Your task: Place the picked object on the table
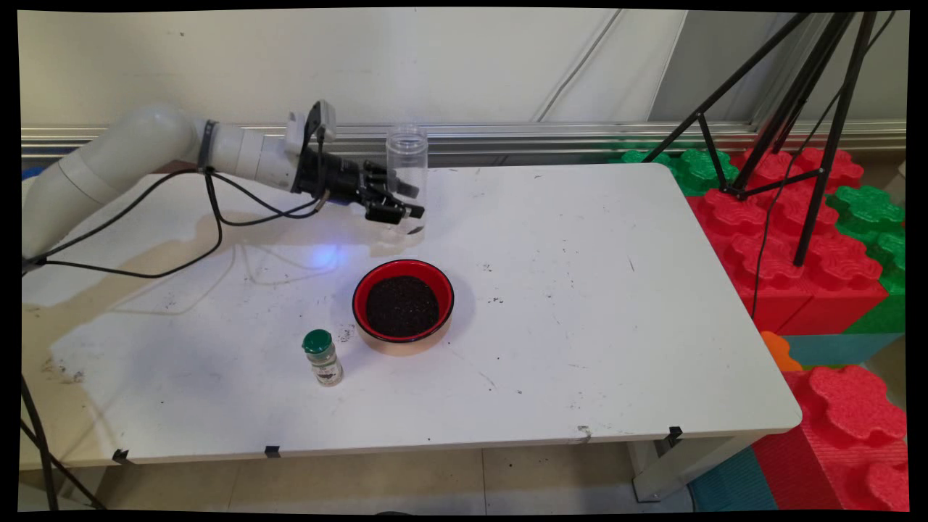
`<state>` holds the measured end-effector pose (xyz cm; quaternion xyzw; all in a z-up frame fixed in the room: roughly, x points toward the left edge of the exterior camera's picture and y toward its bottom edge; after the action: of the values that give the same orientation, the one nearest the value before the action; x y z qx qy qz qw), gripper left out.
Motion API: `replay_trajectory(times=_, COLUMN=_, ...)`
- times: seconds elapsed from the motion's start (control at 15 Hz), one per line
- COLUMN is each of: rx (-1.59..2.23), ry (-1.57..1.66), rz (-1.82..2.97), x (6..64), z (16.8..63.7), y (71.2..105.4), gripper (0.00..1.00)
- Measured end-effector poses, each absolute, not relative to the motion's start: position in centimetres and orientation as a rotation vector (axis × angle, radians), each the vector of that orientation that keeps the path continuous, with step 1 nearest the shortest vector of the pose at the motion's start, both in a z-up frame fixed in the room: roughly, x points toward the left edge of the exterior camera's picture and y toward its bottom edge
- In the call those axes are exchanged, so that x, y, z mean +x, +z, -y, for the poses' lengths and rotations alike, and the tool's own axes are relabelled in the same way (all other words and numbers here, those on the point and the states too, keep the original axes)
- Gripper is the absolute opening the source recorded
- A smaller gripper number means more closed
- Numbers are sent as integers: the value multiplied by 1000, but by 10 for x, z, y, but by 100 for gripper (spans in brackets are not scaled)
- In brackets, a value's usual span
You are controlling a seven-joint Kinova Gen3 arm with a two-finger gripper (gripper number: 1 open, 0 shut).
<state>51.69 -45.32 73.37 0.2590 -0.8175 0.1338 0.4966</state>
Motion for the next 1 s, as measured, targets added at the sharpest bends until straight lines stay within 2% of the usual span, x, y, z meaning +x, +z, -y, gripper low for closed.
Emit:
replay_trajectory(times=0.4, rx=647, ry=323, rz=1992, x=519, z=456, y=710, gripper=0)
replay_trajectory(times=0.87, rx=644, ry=326, rz=1992, x=518, z=454, y=698, gripper=0)
replay_trajectory(times=0.93, rx=643, ry=325, rz=1992, x=518, z=453, y=697, gripper=100)
replay_trajectory(times=1.0, rx=642, ry=325, rz=1991, x=518, z=453, y=697, gripper=100)
